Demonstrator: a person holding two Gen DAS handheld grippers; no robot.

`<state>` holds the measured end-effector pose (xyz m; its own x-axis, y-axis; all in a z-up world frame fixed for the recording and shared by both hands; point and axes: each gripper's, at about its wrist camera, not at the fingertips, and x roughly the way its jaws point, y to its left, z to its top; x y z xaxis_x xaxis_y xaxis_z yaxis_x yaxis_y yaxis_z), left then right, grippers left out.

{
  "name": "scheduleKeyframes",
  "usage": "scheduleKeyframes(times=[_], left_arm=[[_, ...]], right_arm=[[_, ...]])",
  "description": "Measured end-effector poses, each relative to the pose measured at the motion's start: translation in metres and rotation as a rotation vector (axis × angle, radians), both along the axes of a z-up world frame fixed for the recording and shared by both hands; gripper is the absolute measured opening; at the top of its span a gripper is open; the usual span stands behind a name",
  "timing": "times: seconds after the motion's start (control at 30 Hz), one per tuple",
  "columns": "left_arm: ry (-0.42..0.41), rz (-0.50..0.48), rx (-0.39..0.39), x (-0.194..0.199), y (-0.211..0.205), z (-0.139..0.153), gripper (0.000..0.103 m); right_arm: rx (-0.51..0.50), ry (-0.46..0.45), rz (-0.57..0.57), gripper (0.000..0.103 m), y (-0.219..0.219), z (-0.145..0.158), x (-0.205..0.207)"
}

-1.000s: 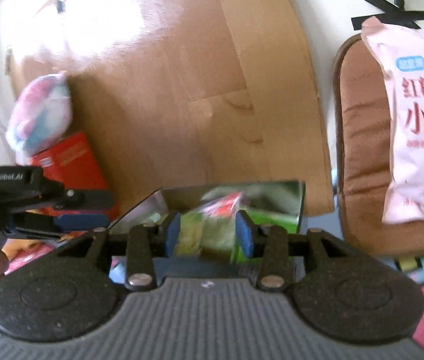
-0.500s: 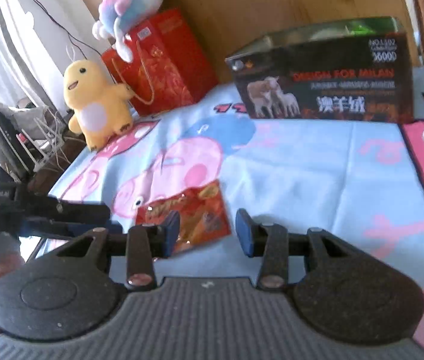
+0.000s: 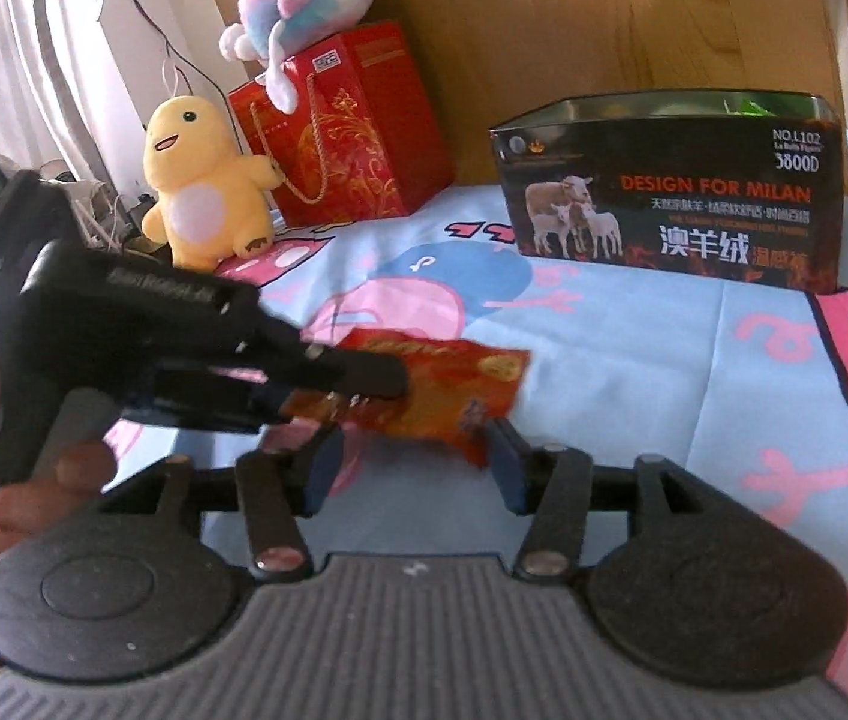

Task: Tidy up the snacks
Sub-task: 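Grasp the red-orange snack bag with the left gripper, then carry the red-orange bag into the tin box and release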

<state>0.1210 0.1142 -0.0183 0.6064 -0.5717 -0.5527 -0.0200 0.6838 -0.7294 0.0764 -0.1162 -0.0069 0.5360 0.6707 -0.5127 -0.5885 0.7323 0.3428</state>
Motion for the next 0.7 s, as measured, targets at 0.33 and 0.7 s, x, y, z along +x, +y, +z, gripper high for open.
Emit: scheduleKeyframes(times=[0.33, 0.7], left_arm=[[-0.042, -0.049, -0.083, -0.003, 0.006, 0.021, 0.016], [-0.122, -0.097, -0.176, -0.005, 0.013, 0.044, 0.016]], right_arm=[[0.007, -0.036, -0.022, 0.057, -0.005, 0.003, -0.002], [0.545, 0.304, 0.071, 0.038, -0.069, -0.010, 0.039]])
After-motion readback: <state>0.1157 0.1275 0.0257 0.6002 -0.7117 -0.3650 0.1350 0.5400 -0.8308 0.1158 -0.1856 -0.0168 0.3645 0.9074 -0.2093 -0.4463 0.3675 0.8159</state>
